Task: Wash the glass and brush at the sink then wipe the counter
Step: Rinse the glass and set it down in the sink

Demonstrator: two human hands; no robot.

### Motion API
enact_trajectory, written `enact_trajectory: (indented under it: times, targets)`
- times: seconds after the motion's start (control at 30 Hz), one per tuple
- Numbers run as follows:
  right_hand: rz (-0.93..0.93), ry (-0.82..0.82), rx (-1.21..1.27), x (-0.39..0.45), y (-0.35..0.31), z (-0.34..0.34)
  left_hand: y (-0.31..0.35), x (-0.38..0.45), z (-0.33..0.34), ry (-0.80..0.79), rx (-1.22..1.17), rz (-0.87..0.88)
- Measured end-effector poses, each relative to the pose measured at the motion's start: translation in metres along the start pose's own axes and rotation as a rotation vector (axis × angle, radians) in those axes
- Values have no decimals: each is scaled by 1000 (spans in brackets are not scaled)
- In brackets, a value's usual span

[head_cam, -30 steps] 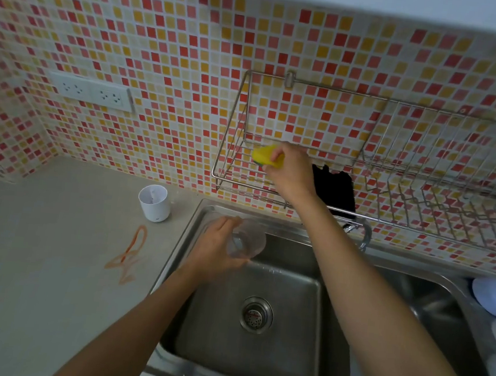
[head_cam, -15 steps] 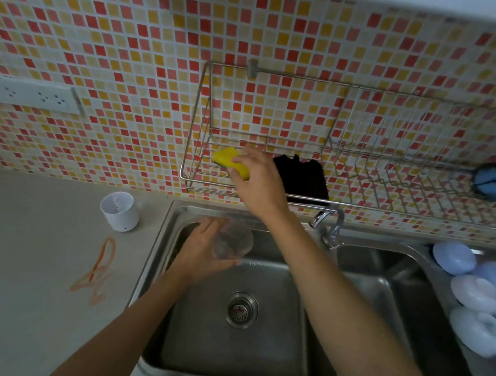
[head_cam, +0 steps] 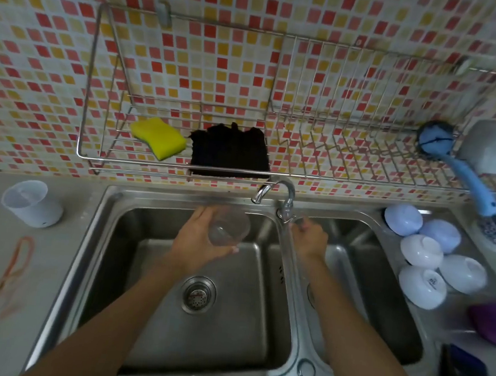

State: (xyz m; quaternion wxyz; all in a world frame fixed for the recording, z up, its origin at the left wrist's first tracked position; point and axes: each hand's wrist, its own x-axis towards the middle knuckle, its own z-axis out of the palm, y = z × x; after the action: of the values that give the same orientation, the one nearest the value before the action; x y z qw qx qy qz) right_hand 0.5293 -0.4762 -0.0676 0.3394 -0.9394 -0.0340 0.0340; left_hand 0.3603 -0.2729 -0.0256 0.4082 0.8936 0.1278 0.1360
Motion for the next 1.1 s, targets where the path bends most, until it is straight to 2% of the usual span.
enact_trajectory:
  times: [0.2,0.5,1.1]
  targets:
    - [-79,-36,-36,36,0,19,5,18,24,-2,35,22]
    - [-160,-111,-96,47,5,37,13,29,43,-5,68,-10]
    - [-181,-140,-175,46,6,51,19,36,54,-11,47,-19]
